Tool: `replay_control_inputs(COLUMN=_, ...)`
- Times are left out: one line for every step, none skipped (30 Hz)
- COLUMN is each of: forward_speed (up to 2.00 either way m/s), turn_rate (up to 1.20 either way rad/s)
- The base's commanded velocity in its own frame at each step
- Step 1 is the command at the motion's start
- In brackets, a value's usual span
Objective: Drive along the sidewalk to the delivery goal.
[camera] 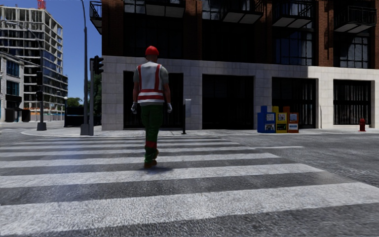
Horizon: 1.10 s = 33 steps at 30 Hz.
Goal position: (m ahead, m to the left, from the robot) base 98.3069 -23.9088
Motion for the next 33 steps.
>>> replay_control_inputs(forward_speed=1.34, turn_rate=0.38)
replay_control_inputs(forward_speed=1.32, turn_rate=0.39)
replay_control_inputs(forward_speed=1.31, turn_rate=0.4)
replay_control_inputs(forward_speed=1.31, turn_rate=0.4)
replay_control_inputs(forward_speed=1.31, turn_rate=0.4)
replay_control_inputs(forward_speed=1.31, turn_rate=0.4)
replay_control_inputs(forward_speed=1.31, turn_rate=0.4)
replay_control_inputs(forward_speed=1.31, turn_rate=0.41)
replay_control_inputs(forward_speed=1.31, turn_rate=0.41)
replay_control_inputs(forward_speed=1.31, turn_rate=0.42)
replay_control_inputs(forward_speed=1.31, turn_rate=0.42)
replay_control_inputs(forward_speed=1.31, turn_rate=0.42)
replay_control_inputs(forward_speed=1.31, turn_rate=0.42)
replay_control_inputs(forward_speed=1.31, turn_rate=0.42)
replay_control_inputs(forward_speed=1.31, turn_rate=0.42)
replay_control_inputs(forward_speed=1.31, turn_rate=0.43)
replay_control_inputs(forward_speed=1.31, turn_rate=0.45)
replay_control_inputs(forward_speed=1.31, turn_rate=0.45)
replay_control_inputs(forward_speed=1.31, turn_rate=0.46)
replay_control_inputs(forward_speed=1.31, turn_rate=0.47)
replay_control_inputs(forward_speed=1.31, turn_rate=0.47)
replay_control_inputs(forward_speed=1.31, turn_rate=0.47)
replay_control_inputs(forward_speed=1.31, turn_rate=0.47)
replay_control_inputs(forward_speed=1.31, turn_rate=0.47)
replay_control_inputs(forward_speed=1.31, turn_rate=0.47)
replay_control_inputs(forward_speed=1.32, turn_rate=0.47)
replay_control_inputs(forward_speed=1.34, turn_rate=0.47)
replay_control_inputs(forward_speed=1.34, turn_rate=0.47)
replay_control_inputs(forward_speed=1.35, turn_rate=0.47)
replay_control_inputs(forward_speed=1.36, turn_rate=0.47)
replay_control_inputs(forward_speed=1.37, turn_rate=0.47)
replay_control_inputs(forward_speed=1.37, turn_rate=0.47)
replay_control_inputs(forward_speed=1.37, turn_rate=0.47)
